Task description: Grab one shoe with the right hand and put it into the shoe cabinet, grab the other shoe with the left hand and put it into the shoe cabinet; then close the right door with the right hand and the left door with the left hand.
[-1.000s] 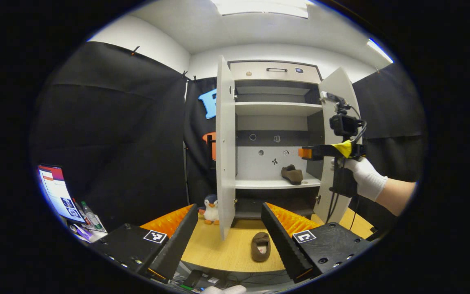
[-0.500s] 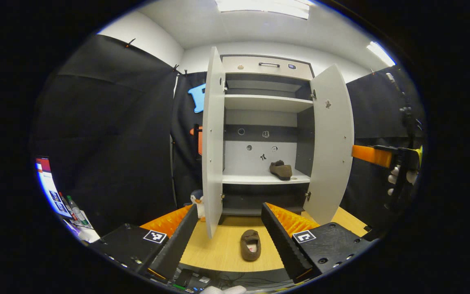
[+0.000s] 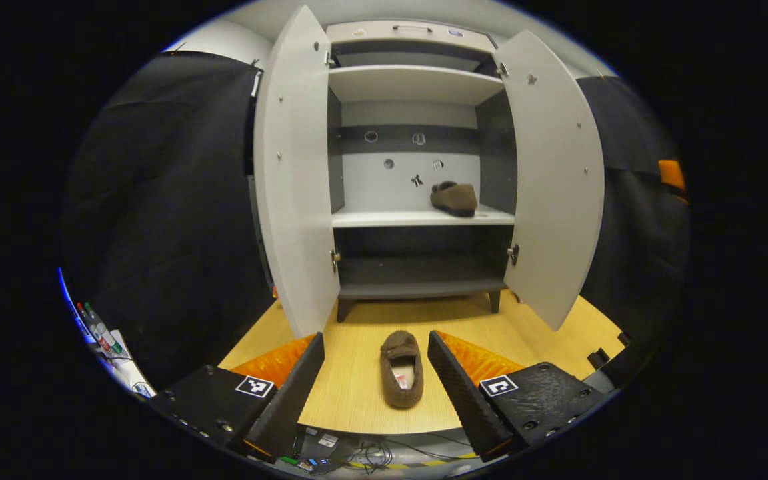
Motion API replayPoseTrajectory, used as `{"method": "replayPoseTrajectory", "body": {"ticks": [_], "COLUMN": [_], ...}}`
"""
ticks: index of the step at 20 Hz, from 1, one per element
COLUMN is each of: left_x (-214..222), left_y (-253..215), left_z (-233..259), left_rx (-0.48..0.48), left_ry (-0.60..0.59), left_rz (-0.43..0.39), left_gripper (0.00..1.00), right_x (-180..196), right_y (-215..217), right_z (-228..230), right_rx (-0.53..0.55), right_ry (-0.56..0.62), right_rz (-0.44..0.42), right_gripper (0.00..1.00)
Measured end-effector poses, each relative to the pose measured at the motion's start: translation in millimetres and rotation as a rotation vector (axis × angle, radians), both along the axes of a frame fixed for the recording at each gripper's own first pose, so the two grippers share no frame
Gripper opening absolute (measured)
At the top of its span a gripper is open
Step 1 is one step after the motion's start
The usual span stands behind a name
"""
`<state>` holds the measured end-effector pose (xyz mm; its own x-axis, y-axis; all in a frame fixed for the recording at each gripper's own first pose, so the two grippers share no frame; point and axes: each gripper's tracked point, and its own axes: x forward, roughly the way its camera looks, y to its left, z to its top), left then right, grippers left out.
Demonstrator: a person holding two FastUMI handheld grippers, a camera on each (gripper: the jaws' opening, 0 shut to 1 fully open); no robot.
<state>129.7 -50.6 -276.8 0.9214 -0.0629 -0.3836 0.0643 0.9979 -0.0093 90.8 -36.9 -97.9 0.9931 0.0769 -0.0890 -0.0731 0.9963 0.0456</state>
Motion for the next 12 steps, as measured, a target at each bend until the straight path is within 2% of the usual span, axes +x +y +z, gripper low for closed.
{"method": "replayPoseTrajectory", "body": {"ticks": [4,6,12], "left_x": [27,49,96], "left_y": [-12,-9,-12], "left_z": [-79,-112,-180], "left_rx": [-0.027,-0.012,-0.02], "left_ry": [0.156,0.205,0.291], "left_rz": [-0.027,-0.046,-0.124], "left_gripper": [0.97,0.97,0.97], "right_x": [7,13,27], "right_y": [-10,-16,2], "right_z": [-21,-25,-34], "right_rx": [0.028,0.014,-0.007], "right_ry": [0.079,0.097,0.148], "right_rz": [-0.045,-0.097,-0.211], "right_gripper": [0.99,0.99,0.99]}}
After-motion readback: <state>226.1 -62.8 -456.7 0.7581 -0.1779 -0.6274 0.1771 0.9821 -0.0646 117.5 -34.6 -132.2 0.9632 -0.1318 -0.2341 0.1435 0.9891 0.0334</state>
